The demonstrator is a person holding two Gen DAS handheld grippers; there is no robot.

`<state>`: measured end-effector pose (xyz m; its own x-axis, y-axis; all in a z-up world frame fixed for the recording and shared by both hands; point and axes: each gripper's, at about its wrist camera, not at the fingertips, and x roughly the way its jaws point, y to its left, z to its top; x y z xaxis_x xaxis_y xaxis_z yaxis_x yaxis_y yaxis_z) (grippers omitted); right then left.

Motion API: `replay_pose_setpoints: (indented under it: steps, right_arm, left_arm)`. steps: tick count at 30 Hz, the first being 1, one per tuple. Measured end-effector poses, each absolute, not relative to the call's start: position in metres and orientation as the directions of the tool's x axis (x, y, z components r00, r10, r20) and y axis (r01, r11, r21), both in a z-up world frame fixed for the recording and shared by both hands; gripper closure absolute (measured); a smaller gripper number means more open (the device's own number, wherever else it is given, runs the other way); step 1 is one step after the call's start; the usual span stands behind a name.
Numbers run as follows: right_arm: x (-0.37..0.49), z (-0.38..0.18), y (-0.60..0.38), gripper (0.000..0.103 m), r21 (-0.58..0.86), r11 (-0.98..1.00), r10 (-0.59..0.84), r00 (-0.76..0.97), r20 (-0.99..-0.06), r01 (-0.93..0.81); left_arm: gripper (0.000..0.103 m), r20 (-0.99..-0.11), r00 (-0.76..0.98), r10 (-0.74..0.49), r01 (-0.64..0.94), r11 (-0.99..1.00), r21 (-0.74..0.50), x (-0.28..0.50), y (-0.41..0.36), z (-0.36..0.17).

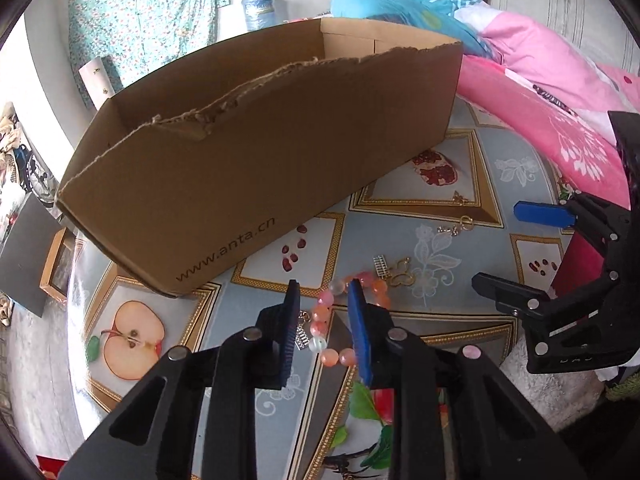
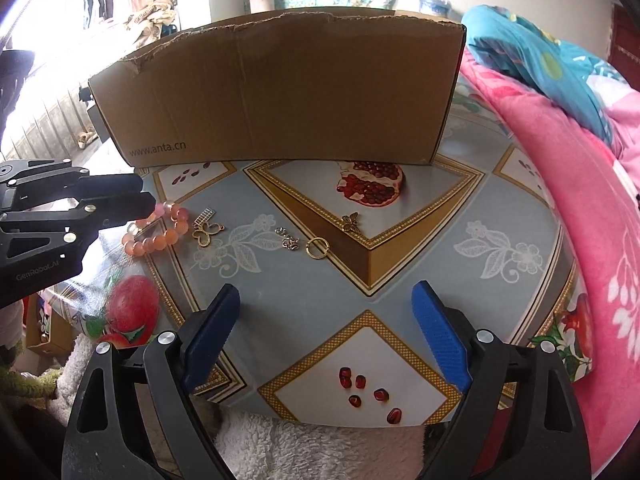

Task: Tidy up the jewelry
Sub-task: 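Move the right gripper over the small gold ring among the charms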

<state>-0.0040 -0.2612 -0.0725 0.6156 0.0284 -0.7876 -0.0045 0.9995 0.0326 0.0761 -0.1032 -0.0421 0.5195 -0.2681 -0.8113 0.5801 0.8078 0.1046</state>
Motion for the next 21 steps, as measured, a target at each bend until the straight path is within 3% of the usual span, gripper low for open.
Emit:
replay_pose_setpoints:
  steps: [3,5,7,15,21]
  right_arm:
    - [0.000,-0.072,-0.263,0.019,0.033,0.999,0.029,0.614,-0.789,-0.004]
    - [0.001,-0.073,-0.264,0.019,0.033,0.999,0.027,0.614,-0.789,-0.002]
    - [0.001,-0.073,-0.264,0.019,0.032,0.999,0.026,0.615,-0.788,-0.001]
    - [0.002,-0.074,-0.264,0.019,0.030,1.000,0.022,0.611,-0.791,0.003]
    - [0.004,-0.073,-0.265,0.018,0.027,1.000,0.013,0.605,-0.796,0.014]
  left_arm:
    - [0.085,-0.830,0.502,-0.242,0.601,0.788,0.133,0.081,-0.108,-0.050]
    - [0.093,-0.838,0.489,-0.242,0.608,0.783,0.129,0.084,-0.108,-0.053]
    - [0.094,-0.837,0.483,-0.256,0.608,0.786,0.111,0.085,-0.107,-0.052]
    - [0.094,-0.785,0.436,-0.439,0.590,0.798,-0.119,0.074,-0.075,-0.007]
    - [0.094,-0.740,0.460,-0.491,0.498,0.833,-0.243,0.071,-0.031,0.013]
